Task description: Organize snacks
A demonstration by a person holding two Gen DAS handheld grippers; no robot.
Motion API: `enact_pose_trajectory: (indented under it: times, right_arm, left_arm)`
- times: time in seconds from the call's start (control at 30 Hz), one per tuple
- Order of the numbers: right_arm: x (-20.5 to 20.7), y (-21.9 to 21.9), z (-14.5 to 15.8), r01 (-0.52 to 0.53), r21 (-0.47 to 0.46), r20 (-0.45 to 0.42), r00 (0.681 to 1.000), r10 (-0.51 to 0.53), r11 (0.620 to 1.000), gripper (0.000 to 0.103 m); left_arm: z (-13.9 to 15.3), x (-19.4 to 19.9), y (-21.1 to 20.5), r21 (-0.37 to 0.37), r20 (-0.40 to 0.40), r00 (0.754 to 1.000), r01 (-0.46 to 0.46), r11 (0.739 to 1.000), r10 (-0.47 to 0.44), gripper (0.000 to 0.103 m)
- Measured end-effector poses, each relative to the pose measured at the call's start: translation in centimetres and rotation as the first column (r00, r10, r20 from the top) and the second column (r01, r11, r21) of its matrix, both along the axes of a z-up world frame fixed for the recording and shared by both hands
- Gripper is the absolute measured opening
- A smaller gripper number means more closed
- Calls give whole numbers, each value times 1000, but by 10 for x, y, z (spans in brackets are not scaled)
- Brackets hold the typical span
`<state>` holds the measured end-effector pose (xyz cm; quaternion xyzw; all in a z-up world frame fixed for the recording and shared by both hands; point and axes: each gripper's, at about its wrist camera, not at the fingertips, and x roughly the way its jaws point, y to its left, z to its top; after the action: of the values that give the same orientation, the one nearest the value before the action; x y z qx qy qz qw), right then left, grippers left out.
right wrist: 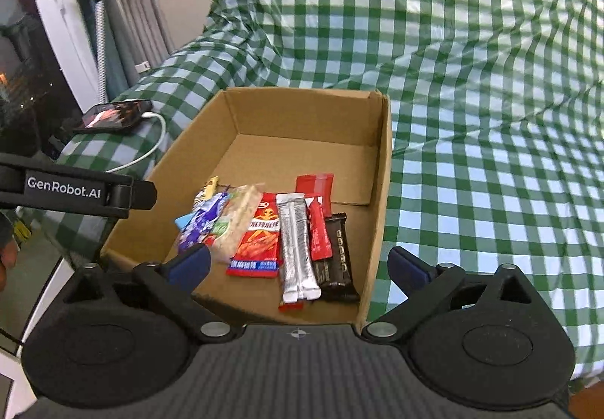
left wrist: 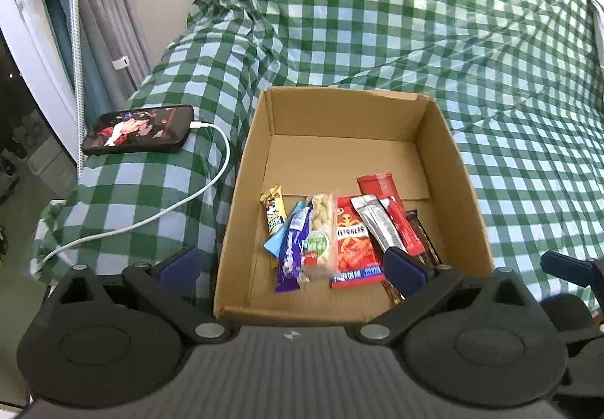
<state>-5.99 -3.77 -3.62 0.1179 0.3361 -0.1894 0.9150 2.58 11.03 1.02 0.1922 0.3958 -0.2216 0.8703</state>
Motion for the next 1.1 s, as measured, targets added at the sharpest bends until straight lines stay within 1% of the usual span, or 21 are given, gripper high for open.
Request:
enact_pose_trajectory:
  times: [0.07, 0.13, 0.17, 0.27, 0.33, 0.47, 0.53, 0.8, 0.93, 1.03, 1.1]
  right_arm:
    - [-9, 12, 4, -8, -13, 5, 1000, 8, 1000, 101]
    - [-15, 22, 7, -22, -33, 6, 1000, 22, 999, 101]
    - [-19, 27, 10, -31, -53, 9, 999, 31, 998, 101]
    - [-32, 37, 19, -26, -95, 33, 999, 30, 995, 102]
    - [-40, 39, 25, -14, -105, 54, 998, 20, 994, 102]
    - [-54, 47, 31, -3, -127, 79, 997, 13, 992, 102]
    - [-61, 51, 32, -2, -137, 87, 996, 14, 991, 102]
    - [-87, 60, 33, 23, -161, 103, 995, -6, 987, 102]
    - [-96, 63, 33, 26, -173, 106, 994, -8, 985, 102]
    - [-100, 66, 32, 25, -184, 111, 994, -4, 983, 102]
    - [-101, 69, 32, 24, -194, 113, 994, -2, 981, 102]
  left_arm:
    - [6, -12, 5, -6, 5, 1000, -3, 1000, 3, 103]
    - [10, -23, 11, -15, 27, 1000, -5, 1000, 6, 103]
    - [13, -28, 14, -16, 45, 999, -14, 1000, 14, 103]
    - [17, -44, 23, -13, 133, 990, -54, 998, 55, 103]
    - [20, -52, 26, -1, 162, 985, -66, 998, 65, 103]
    - [21, -64, 30, 23, 121, 992, -31, 999, 28, 103]
    - [21, -71, 32, 30, 108, 994, -27, 999, 23, 103]
    - [16, -94, 40, 21, 112, 993, -32, 999, 30, 103]
    - [15, -98, 44, 5, 89, 995, -38, 999, 37, 103]
    - [14, -101, 44, 23, 111, 992, -63, 998, 60, 103]
    - [13, -104, 44, 41, 130, 990, -66, 997, 60, 103]
